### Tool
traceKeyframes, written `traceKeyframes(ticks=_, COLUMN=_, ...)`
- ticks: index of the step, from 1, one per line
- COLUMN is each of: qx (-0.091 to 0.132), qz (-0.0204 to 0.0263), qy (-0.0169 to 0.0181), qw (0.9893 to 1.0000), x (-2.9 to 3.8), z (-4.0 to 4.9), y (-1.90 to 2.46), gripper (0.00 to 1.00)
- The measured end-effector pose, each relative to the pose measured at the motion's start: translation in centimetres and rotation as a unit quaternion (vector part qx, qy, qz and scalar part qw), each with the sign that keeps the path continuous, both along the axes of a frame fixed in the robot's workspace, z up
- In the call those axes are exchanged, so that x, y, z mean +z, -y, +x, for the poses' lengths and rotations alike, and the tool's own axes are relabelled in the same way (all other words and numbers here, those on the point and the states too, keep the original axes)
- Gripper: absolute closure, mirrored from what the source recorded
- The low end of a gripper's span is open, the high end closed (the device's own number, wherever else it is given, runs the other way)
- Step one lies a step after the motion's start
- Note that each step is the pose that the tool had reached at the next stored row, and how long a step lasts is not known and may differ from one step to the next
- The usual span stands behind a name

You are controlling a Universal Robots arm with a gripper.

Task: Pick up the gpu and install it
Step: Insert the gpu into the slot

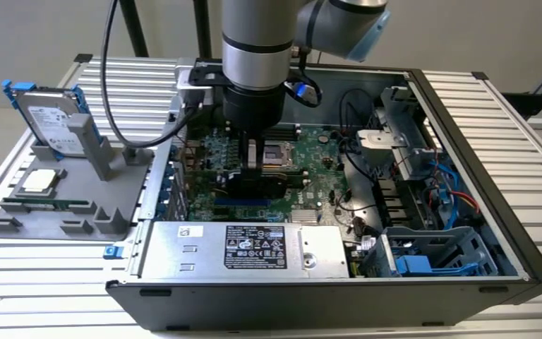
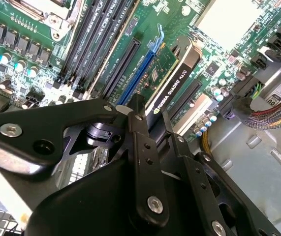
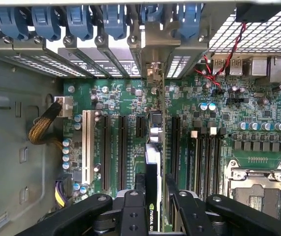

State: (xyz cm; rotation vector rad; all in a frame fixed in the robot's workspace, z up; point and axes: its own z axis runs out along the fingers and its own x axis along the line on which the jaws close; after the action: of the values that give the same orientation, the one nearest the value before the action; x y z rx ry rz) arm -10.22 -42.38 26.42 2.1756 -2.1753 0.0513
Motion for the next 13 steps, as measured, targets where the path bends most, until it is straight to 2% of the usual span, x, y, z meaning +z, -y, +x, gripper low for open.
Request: traceKeyframes(ticks=13, qx=0.000, qz=-0.0002, qy=-0.0001, qw=1.0000, x=-0.60, z=0.00, y=0.01, gripper=1.00)
